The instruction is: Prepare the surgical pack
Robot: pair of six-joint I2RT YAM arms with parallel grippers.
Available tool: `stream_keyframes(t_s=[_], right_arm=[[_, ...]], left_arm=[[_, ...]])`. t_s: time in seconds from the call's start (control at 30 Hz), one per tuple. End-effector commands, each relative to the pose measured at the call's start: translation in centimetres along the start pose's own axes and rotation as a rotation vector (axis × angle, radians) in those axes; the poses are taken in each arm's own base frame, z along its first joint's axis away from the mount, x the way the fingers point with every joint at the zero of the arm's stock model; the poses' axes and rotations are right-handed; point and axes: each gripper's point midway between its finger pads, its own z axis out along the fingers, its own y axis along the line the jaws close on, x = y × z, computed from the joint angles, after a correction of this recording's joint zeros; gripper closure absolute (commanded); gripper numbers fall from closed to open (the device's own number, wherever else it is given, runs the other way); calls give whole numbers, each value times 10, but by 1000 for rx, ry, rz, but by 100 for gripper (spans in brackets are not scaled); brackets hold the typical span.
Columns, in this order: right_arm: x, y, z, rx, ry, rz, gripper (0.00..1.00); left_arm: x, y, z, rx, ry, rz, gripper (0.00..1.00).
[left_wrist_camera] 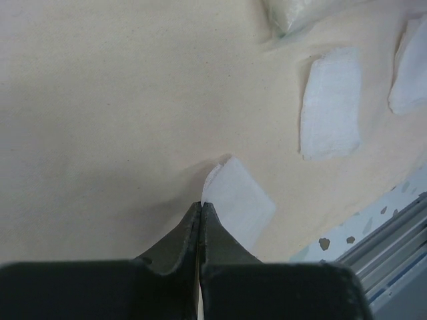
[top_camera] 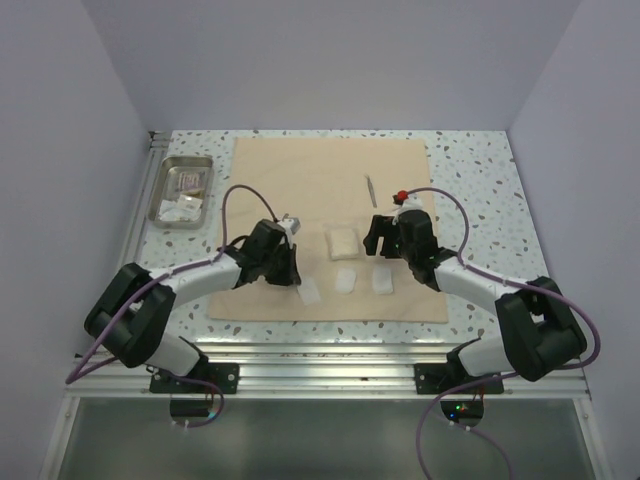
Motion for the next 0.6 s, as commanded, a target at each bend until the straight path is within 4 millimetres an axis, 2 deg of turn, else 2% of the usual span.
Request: stream_keyframes(t_s=[0.0, 0.07, 0.1, 0.17, 0.27, 0.33, 0.37, 0.53, 0.57], right_arm=[[-21, 7, 1, -4, -50, -14, 21], [-21, 6, 1, -4, -50, -13, 21], [-22, 6, 1, -3, -50, -15, 21], [-22, 7, 1, -5, -51, -13, 21], [-20, 6, 1, -2, -46, -14, 21], [-20, 7, 2, -6, -44, -11, 21], [-21, 7, 2, -6, -46, -12, 21], [-19, 8, 4, -10, -36, -10, 22], [-20, 8, 4, -12, -40, -8, 22]], left_arm=[[-45, 1, -25, 11, -102, 9, 100], [-60, 6, -37, 38, -132, 5, 100], [-71, 21, -43, 21, -158, -28, 100], [-87, 31, -54, 15, -192, -28, 100], [-115, 64, -73, -37, -263, -92, 100], [-129, 76, -82, -37, -311, -143, 100], [-144, 87, -91, -34, -365, -201, 100], [-190, 103, -118, -13, -537, -300, 100], [-206, 111, -131, -20, -578, -318, 100]])
